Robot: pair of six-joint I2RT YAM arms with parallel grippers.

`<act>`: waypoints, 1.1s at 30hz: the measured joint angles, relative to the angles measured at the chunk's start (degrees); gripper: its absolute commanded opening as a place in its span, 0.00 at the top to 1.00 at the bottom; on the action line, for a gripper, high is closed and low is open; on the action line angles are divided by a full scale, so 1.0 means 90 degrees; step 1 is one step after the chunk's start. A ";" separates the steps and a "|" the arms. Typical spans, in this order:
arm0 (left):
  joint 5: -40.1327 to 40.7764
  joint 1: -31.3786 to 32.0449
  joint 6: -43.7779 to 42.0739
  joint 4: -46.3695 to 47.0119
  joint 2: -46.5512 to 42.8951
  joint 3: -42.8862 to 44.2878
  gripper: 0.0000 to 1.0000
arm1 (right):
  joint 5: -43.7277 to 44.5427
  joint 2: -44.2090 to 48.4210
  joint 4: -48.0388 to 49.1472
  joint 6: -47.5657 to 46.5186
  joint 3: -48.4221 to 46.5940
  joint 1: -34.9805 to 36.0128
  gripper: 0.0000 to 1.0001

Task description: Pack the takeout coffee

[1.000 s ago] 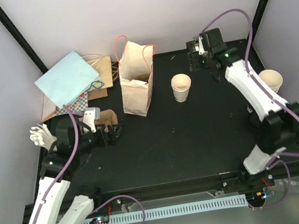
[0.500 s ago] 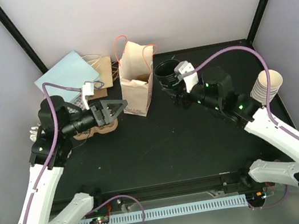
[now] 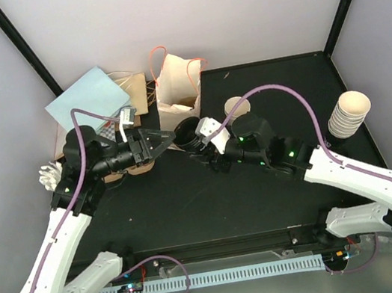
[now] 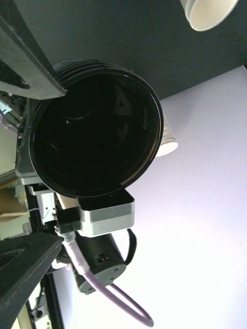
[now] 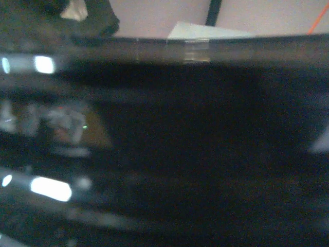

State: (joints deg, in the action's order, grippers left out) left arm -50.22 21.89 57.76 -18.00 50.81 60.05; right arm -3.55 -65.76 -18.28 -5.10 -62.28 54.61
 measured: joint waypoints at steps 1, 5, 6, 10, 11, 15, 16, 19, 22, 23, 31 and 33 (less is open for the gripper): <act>-0.0005 0.0000 0.0024 -0.0002 0.0015 -0.0007 0.32 | 0.0053 -0.0051 -0.0046 -0.0053 0.0000 0.0063 0.35; -0.0007 0.0000 0.0061 -0.0114 0.0121 -0.0085 0.35 | 0.0345 -0.0172 -0.0236 -0.0211 -0.0005 0.0136 0.35; -0.0010 0.0000 0.0058 -0.0141 0.0163 -0.0085 0.35 | 0.0364 -0.0202 -0.0255 -0.0255 -0.0007 0.0155 0.35; 0.0000 0.0000 -0.0041 -0.0386 0.0282 -0.0085 0.33 | 0.0389 -0.0272 -0.0381 -0.0425 -0.0015 0.0262 0.35; 0.0005 0.0000 -0.0073 -0.0461 0.0289 -0.0085 0.31 | 0.0398 -0.0279 -0.0423 -0.0449 -0.0024 0.0282 0.35; 0.0102 0.0000 -0.0270 -0.0746 0.0299 -0.0090 0.23 | 0.0527 -0.0311 -0.0614 -0.0600 -0.0053 0.0306 0.34; 0.0151 0.0000 -0.0352 -0.0852 0.0306 -0.0083 0.22 | 0.0563 -0.0325 -0.0665 -0.0619 -0.0053 0.0308 0.34; 0.0279 0.0002 -0.0532 -0.1263 0.0328 -0.0058 0.22 | 0.0687 -0.0367 -0.0714 -0.0682 -0.0053 0.0311 0.34; 0.0372 0.0002 -0.0668 -0.1566 0.0325 -0.0046 0.19 | 0.0770 -0.0367 -0.0685 -0.0724 -0.0056 0.0313 0.34; 0.0444 0.0002 -0.0743 -0.1702 0.0328 -0.0015 0.17 | 0.0804 -0.0367 -0.0685 -0.0731 -0.0056 0.0313 0.34; 0.1207 -0.0027 -0.1112 -0.2584 0.0277 0.0313 0.01 | 0.0996 -0.0367 -0.0661 -0.0780 -0.0056 0.0313 0.33; 0.1294 -0.0049 -0.1144 -0.2727 0.0267 0.0313 0.01 | 0.1005 -0.0367 -0.0617 -0.0806 -0.0056 0.0313 0.33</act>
State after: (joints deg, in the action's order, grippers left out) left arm -38.57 21.45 47.46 -42.54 53.21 62.87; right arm 5.50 -69.06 -23.83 -12.36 -62.78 57.43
